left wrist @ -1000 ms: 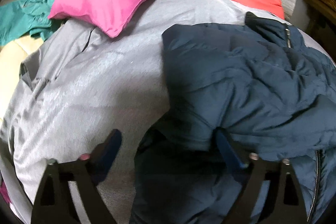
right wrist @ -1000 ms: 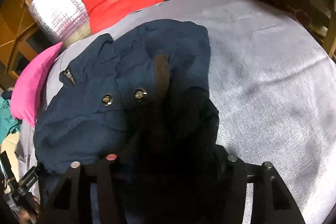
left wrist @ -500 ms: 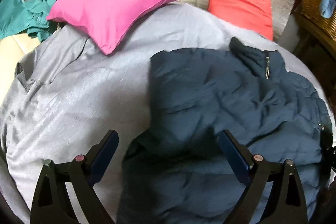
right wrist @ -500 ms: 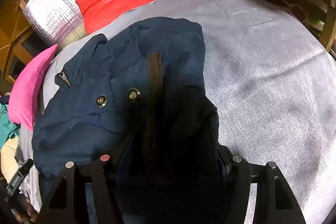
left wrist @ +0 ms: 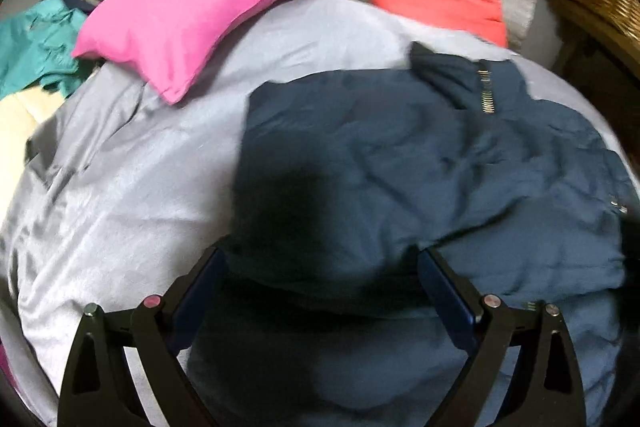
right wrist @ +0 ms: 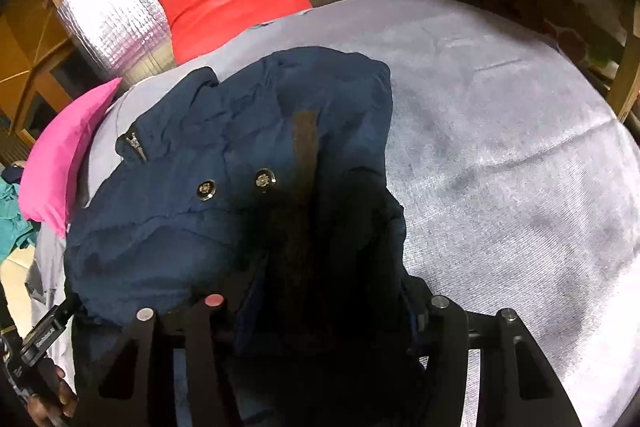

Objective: Fold large clothes

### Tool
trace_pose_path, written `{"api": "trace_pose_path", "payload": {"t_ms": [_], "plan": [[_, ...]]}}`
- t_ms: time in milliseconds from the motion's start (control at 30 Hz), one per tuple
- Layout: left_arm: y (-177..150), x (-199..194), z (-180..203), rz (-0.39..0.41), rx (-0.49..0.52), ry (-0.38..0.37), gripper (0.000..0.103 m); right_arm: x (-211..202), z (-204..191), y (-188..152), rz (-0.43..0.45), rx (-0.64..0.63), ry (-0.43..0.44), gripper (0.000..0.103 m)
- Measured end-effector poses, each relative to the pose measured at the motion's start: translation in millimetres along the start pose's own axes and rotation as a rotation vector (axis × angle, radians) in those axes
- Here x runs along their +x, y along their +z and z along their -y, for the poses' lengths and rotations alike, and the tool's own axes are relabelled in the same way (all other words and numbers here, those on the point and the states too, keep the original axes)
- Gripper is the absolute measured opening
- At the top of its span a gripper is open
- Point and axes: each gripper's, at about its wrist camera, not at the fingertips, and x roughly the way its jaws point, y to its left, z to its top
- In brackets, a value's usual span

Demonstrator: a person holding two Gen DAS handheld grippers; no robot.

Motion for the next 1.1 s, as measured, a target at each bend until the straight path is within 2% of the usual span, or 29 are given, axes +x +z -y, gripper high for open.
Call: {"api": "trace_pose_path", "payload": {"t_ms": [67,133,233,333,433,467,533,633,700,733,833,900,967,1100], "plan": [[-2,7,10,-0.024,0.045,0.009,0.097,6,2,-1,-0.016,0.009,0.011,0.059],[-6,23,13,-0.085,0.083,0.033,0.097,8,4,0,-0.023,0.027,0.024,0.059],[-4,26,5,-0.123,0.047,-0.003,0.097,-1,9,4,-0.017,0.063,0.048,0.059],[0,8,-2,-0.07,0.033,0.006,0.097,-24,14,10,0.053,0.081,0.038,0.059],[3,-15,-3,0.004,0.032,-0.008,0.097,-59,16,14,0.196,0.081,0.026,0.059],[4,-23,-3,0.028,0.03,-0.024,0.097,-72,14,14,0.245,0.077,0.049,0.059],[3,-37,2,0.072,0.033,-0.063,0.097,-83,11,11,0.273,0.066,0.109,0.059],[-2,-43,18,0.074,0.056,-0.116,0.097,-73,-3,10,0.204,0.043,0.261,0.059],[-5,-31,27,0.024,0.076,-0.123,0.097,-62,-13,5,0.149,0.03,0.308,0.058],[-7,-23,31,-0.004,0.084,-0.116,0.097,-55,-19,3,0.12,0.019,0.321,0.055],[-12,2,39,-0.091,0.099,-0.092,0.097,-33,-29,-1,0.048,-0.009,0.32,0.053],[-19,20,42,-0.161,0.095,-0.083,0.097,-10,-33,-5,-0.035,-0.003,0.289,0.053],[-19,22,43,-0.162,0.098,-0.076,0.097,8,-31,-11,-0.096,0.01,0.264,0.053],[-8,-4,42,-0.093,0.099,-0.132,0.097,-3,-36,-10,-0.053,0.001,0.269,0.052]]}}
